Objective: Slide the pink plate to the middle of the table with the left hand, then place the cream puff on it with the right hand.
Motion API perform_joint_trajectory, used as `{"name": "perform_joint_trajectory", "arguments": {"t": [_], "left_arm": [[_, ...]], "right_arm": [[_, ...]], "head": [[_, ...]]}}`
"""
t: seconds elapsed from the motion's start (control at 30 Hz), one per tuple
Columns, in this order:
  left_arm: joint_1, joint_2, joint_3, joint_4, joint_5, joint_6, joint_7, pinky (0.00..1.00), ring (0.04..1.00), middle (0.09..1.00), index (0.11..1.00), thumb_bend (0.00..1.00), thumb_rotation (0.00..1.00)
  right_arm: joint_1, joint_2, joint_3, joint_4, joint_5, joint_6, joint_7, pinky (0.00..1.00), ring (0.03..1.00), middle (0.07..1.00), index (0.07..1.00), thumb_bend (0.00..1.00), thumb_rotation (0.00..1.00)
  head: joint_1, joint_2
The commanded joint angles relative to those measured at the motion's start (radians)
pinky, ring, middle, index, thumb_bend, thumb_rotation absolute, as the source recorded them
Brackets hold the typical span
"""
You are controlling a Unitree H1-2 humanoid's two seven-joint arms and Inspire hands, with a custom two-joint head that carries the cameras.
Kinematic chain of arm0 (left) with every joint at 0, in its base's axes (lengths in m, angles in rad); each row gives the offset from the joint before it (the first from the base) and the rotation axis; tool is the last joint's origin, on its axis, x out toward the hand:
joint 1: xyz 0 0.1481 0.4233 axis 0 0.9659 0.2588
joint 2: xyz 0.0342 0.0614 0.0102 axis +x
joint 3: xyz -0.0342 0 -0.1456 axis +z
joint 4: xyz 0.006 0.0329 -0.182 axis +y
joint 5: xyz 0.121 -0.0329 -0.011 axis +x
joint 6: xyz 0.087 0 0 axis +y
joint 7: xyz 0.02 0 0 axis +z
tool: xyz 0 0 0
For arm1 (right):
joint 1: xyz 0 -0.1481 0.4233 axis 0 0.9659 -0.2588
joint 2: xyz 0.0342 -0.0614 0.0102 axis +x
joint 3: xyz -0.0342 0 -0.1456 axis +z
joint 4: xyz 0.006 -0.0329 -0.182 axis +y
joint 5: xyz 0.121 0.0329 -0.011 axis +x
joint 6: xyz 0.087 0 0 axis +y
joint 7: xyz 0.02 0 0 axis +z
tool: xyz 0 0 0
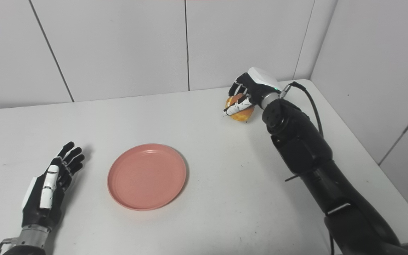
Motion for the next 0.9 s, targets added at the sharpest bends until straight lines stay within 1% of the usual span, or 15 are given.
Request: {"name": "perform_joint_trajectory", "arguments": {"t": [0.0, 0.1, 0.2, 0.27, 0.37, 0.47, 0.5, 0.53, 0.57, 0.6, 0.8, 0.87], "left_arm": [[0.033, -0.02, -0.017, 0.025, 0.016, -0.01, 0.014, 0.91, 0.887, 0.892, 0.872, 0.46, 1.0], [0.039, -0.033, -0.023, 0.013, 0.035, -0.005, 0.023, 0.9, 0.881, 0.888, 0.871, 0.47, 1.0], [0.053, -0.048, -0.031, -0.013, 0.054, 0.0, 0.039, 0.9, 0.883, 0.891, 0.87, 0.48, 1.0], [0.064, -0.057, -0.038, -0.028, 0.07, -0.014, 0.05, 0.91, 0.887, 0.895, 0.876, 0.47, 1.0], [0.075, -0.069, -0.044, -0.043, 0.098, -0.028, 0.066, 0.91, 0.896, 0.903, 0.885, 0.48, 1.0], [0.088, -0.084, -0.053, -0.066, 0.146, -0.044, 0.095, 0.9, 0.904, 0.912, 0.902, 0.51, 1.0], [0.092, -0.088, -0.055, -0.071, 0.155, -0.047, 0.101, 0.91, 0.905, 0.912, 0.903, 0.51, 1.0], [0.096, -0.093, -0.059, -0.071, 0.172, -0.067, 0.109, 0.91, 0.907, 0.914, 0.905, 0.51, 1.0], [0.099, -0.095, -0.062, -0.07, 0.182, -0.081, 0.114, 0.91, 0.911, 0.915, 0.907, 0.5, 1.0], [0.105, -0.101, -0.065, -0.074, 0.195, -0.088, 0.122, 0.9, 0.913, 0.915, 0.907, 0.5, 1.0], [0.138, -0.132, -0.073, -0.107, 0.242, -0.083, 0.162, 0.9, 0.91, 0.912, 0.904, 0.49, 1.0], [0.147, -0.142, -0.075, -0.111, 0.261, -0.084, 0.179, 0.9, 0.913, 0.912, 0.904, 0.48, 1.0]], "right_arm": [[-0.038, -0.006, -0.019, -0.067, -0.011, 0.012, 0.019, 0.34, 0.404, 0.479, 0.488, 0.51, 0.13], [-0.034, 0.024, -0.02, -0.127, -0.018, 0.015, 0.048, 0.33, 0.396, 0.477, 0.488, 0.51, 0.13], [-0.029, 0.049, 0.0, -0.189, -0.008, 0.003, 0.06, 0.32, 0.383, 0.459, 0.487, 0.51, 0.12], [-0.027, 0.07, 0.023, -0.233, -0.021, 0.005, 0.072, 0.31, 0.379, 0.456, 0.487, 0.51, 0.12], [-0.026, 0.099, 0.034, -0.27, -0.024, 0.011, 0.085, 0.32, 0.385, 0.463, 0.488, 0.51, 0.12], [-0.027, 0.127, 0.05, -0.3, -0.02, 0.009, 0.098, 0.32, 0.391, 0.468, 0.488, 0.51, 0.12], [-0.027, 0.132, 0.053, -0.306, -0.023, 0.01, 0.102, 0.32, 0.391, 0.468, 0.488, 0.51, 0.12], [-0.028, 0.142, 0.064, -0.317, -0.028, 0.009, 0.107, 0.32, 0.39, 0.469, 0.488, 0.51, 0.13], [-0.028, 0.147, 0.071, -0.324, -0.031, 0.008, 0.11, 0.31, 0.389, 0.466, 0.488, 0.51, 0.13], [-0.029, 0.156, 0.084, -0.332, -0.042, 0.009, 0.115, 0.31, 0.388, 0.465, 0.488, 0.51, 0.13], [-0.026, 0.193, 0.13, -0.352, -0.066, -0.002, 0.124, 0.3, 0.377, 0.457, 0.488, 0.51, 0.13], [-0.021, 0.209, 0.139, -0.346, -0.058, -0.022, 0.118, 0.3, 0.377, 0.457, 0.488, 0.51, 0.13]], "head": [[0.011, -0.003], [0.035, -0.004], [0.052, -0.003], [0.066, -0.002], [0.081, 0.001], [0.107, 0.006], [0.107, 0.006], [0.123, 0.012], [0.123, 0.012], [0.135, 0.017], [0.171, 0.028], [0.182, 0.03]]}}
